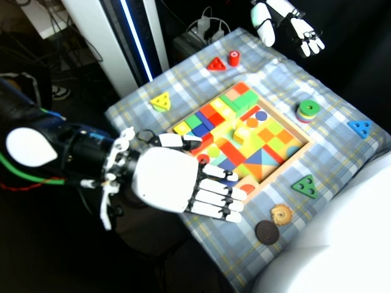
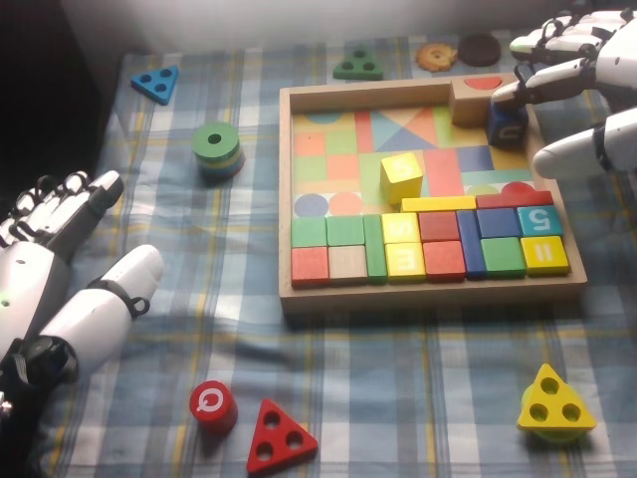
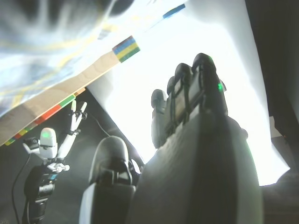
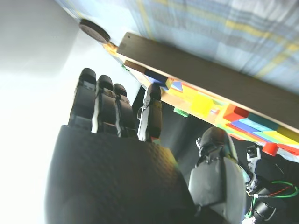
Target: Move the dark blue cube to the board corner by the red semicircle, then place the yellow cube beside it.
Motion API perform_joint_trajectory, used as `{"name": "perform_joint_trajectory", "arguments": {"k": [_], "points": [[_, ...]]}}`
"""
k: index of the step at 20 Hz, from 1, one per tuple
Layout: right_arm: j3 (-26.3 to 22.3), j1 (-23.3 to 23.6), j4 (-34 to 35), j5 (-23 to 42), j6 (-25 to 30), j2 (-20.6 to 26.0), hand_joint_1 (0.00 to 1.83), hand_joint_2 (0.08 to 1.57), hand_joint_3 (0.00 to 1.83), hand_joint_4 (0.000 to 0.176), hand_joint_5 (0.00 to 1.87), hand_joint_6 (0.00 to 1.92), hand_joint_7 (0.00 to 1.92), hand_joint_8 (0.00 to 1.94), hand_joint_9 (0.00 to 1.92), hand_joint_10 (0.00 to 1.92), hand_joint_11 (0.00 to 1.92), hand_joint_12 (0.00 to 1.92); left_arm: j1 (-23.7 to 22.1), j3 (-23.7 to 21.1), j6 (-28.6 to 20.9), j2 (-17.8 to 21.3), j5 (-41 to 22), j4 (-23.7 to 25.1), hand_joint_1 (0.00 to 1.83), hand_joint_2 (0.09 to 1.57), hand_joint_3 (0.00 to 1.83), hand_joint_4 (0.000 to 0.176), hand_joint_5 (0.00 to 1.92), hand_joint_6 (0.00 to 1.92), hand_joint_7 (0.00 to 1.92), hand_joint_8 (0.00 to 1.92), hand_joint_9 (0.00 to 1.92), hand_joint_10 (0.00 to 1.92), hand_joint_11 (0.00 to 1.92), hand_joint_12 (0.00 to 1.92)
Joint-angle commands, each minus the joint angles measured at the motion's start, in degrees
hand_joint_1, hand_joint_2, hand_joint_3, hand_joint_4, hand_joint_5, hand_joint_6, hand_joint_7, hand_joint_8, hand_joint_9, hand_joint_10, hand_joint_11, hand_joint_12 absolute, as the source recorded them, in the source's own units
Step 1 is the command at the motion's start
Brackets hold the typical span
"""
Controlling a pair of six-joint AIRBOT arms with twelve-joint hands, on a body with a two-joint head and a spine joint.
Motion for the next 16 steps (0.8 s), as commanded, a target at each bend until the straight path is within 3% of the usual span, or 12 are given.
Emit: {"name": "perform_joint_trajectory", "arguments": {"k": [1,2,3,5,7,8,9,11,12,13,14,16], "points": [[-0.27,0.17,1.70,1.67,-0.70,0.14,0.00,1.03,0.00,0.163,0.36,0.00,0.00,0.00,0.00,0.00,0.00,0.00,-0.32,0.10,-0.29,0.33,-6.11,2.36,0.13,1.38,0.00,0.033,0.27,0.00,0.14,0.00,0.12,0.00,0.00,0.06],[-0.79,0.19,2.57,1.91,-1.81,0.25,0.00,1.05,0.01,0.175,0.35,0.00,0.00,0.00,0.00,0.00,0.00,0.00,-0.29,0.11,-0.29,0.34,-6.09,2.30,0.13,1.38,0.00,0.039,0.28,0.00,0.16,0.00,0.14,0.00,0.00,0.13],[-1.58,0.24,3.99,2.11,-3.48,0.73,0.00,1.05,0.01,0.160,0.35,0.00,0.00,0.00,0.00,0.00,0.00,0.00,-0.27,0.11,-0.29,0.34,-6.06,2.30,0.13,1.38,0.00,0.043,0.27,0.00,0.16,0.00,0.14,0.00,0.00,0.14],[-2.40,0.55,4.60,3.01,-3.49,1.46,0.00,1.05,0.01,0.156,0.34,0.00,0.00,0.00,0.00,0.00,0.00,0.00,-0.25,0.11,-0.29,0.32,-6.01,2.30,0.12,1.38,0.00,0.051,0.26,0.00,0.16,0.00,0.14,0.00,0.00,0.13],[-3.22,0.77,5.12,3.95,-3.49,2.23,0.00,1.04,0.00,0.170,0.31,0.00,0.00,0.00,0.00,0.00,0.00,0.00,-0.25,0.14,-0.29,0.31,-5.94,2.30,0.09,1.38,0.00,0.040,0.27,0.00,0.17,0.00,0.15,0.00,0.00,0.14],[-3.63,0.88,5.50,4.58,-3.49,2.62,0.00,1.07,0.02,0.138,0.32,0.01,0.00,0.00,0.00,0.00,0.00,0.00,-0.25,0.16,-0.29,0.31,-5.89,2.30,0.11,1.38,0.00,0.047,0.27,0.00,0.17,0.00,0.14,0.00,0.00,0.13],[-4.11,1.04,6.08,5.39,-3.49,3.09,0.00,1.09,0.02,0.115,0.35,0.02,0.00,0.00,0.00,0.00,0.00,0.00,-0.22,0.18,-0.28,0.31,-5.88,2.30,0.15,1.38,0.00,0.033,0.29,0.00,0.17,0.00,0.14,0.00,0.00,0.11],[-4.31,1.27,6.94,5.93,-3.97,3.43,0.00,1.08,0.02,0.096,0.35,0.01,0.00,0.00,0.00,0.00,0.00,0.00,-0.19,0.24,-0.28,0.35,-5.77,2.30,0.15,1.38,0.00,0.040,0.28,0.00,0.16,0.00,0.14,0.00,0.00,0.11],[-4.20,1.30,7.23,6.02,-4.11,3.43,0.00,1.08,0.02,0.096,0.35,0.01,0.00,0.00,0.00,0.00,0.00,0.00,-0.19,0.25,-0.28,0.35,-5.75,2.29,0.15,1.38,0.00,0.040,0.28,0.00,0.16,0.00,0.14,0.00,0.00,0.11],[-4.18,1.30,7.84,6.44,-4.16,3.52,0.00,1.08,0.01,0.025,0.36,0.01,0.00,0.00,0.00,0.00,0.00,0.00,-0.19,0.25,-0.28,0.33,-5.75,2.27,0.15,1.37,0.00,0.046,0.28,0.00,0.16,0.00,0.15,0.00,0.00,0.11],[-4.27,1.30,8.25,6.81,-4.16,3.61,0.00,1.11,0.03,0.011,0.36,0.01,0.00,0.00,0.00,0.00,0.00,0.00,-0.17,0.25,-0.28,0.31,-5.72,2.27,0.14,1.37,0.00,0.043,0.27,0.00,0.16,0.00,0.14,0.00,0.00,0.10],[-5.31,1.30,9.06,8.35,-4.16,4.11,0.00,1.14,0.04,0.021,0.37,0.02,0.00,0.00,0.00,0.00,0.00,0.00,-0.14,0.25,-0.28,0.29,-5.67,2.19,0.13,1.37,0.00,0.054,0.27,0.00,0.15,0.00,0.14,0.00,0.00,0.10]]}}
